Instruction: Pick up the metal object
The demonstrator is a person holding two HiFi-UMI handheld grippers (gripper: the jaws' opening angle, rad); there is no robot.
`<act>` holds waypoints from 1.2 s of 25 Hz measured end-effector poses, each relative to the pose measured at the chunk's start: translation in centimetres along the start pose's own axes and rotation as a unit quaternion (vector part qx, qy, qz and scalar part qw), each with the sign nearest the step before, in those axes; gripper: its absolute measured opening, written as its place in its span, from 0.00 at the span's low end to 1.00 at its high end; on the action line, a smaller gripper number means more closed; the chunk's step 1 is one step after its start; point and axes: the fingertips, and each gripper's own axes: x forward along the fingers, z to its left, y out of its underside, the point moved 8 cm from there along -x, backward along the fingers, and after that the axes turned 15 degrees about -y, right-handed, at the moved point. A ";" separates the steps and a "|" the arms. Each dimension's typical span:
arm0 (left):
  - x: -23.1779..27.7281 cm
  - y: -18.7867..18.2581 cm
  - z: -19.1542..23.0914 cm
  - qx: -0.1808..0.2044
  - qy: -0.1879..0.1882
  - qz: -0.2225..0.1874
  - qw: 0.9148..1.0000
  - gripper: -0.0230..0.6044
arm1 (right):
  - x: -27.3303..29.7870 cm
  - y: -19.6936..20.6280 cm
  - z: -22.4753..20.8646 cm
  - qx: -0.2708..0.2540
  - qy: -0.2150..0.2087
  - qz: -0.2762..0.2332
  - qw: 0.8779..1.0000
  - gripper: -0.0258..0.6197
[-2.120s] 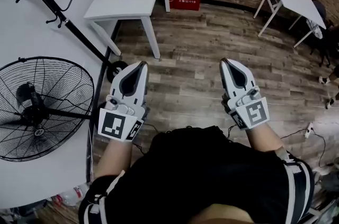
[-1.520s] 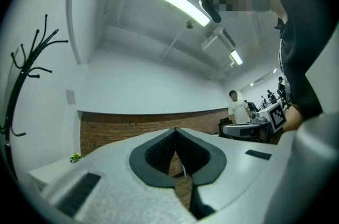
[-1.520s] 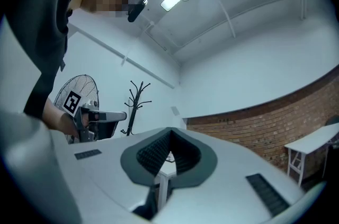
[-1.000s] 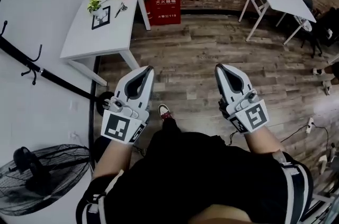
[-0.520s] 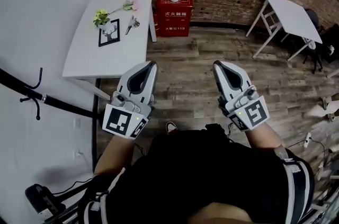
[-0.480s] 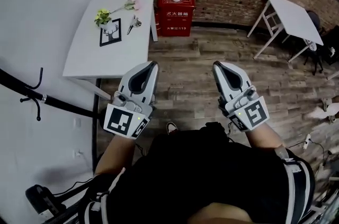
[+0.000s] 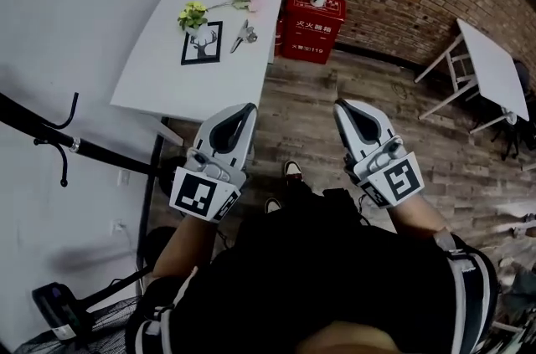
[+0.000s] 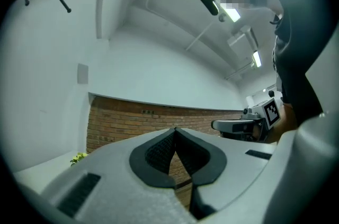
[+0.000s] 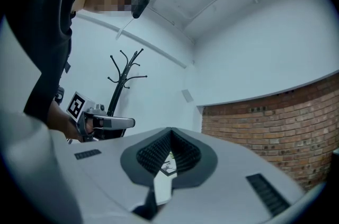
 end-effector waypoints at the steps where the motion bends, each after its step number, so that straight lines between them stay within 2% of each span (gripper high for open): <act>1: 0.6 0.2 0.3 0.001 -0.005 0.003 1.000 0.05 | 0.6 0.4 -0.8 0.000 -0.005 -0.002 1.000 0.03; 7: 5.1 1.7 2.7 0.017 -0.031 0.025 0.999 0.05 | 4.9 2.7 -6.3 0.003 -0.046 -0.020 0.999 0.03; 11: 9.8 2.6 4.1 0.020 -0.054 0.031 0.998 0.05 | 7.8 4.0 -11.6 0.006 -0.076 -0.026 0.997 0.03; 15: 14.7 3.3 4.9 0.036 -0.071 0.038 0.996 0.05 | 10.3 5.0 -17.1 0.011 -0.103 -0.034 0.994 0.03; 20: 18.4 3.8 5.9 0.060 -0.095 0.049 0.992 0.05 | 13.3 6.6 -22.1 0.016 -0.128 -0.033 0.991 0.03; 30: 20.2 4.3 9.3 0.061 -0.131 0.053 0.988 0.05 | 17.5 8.1 -24.4 0.027 -0.156 -0.039 0.987 0.03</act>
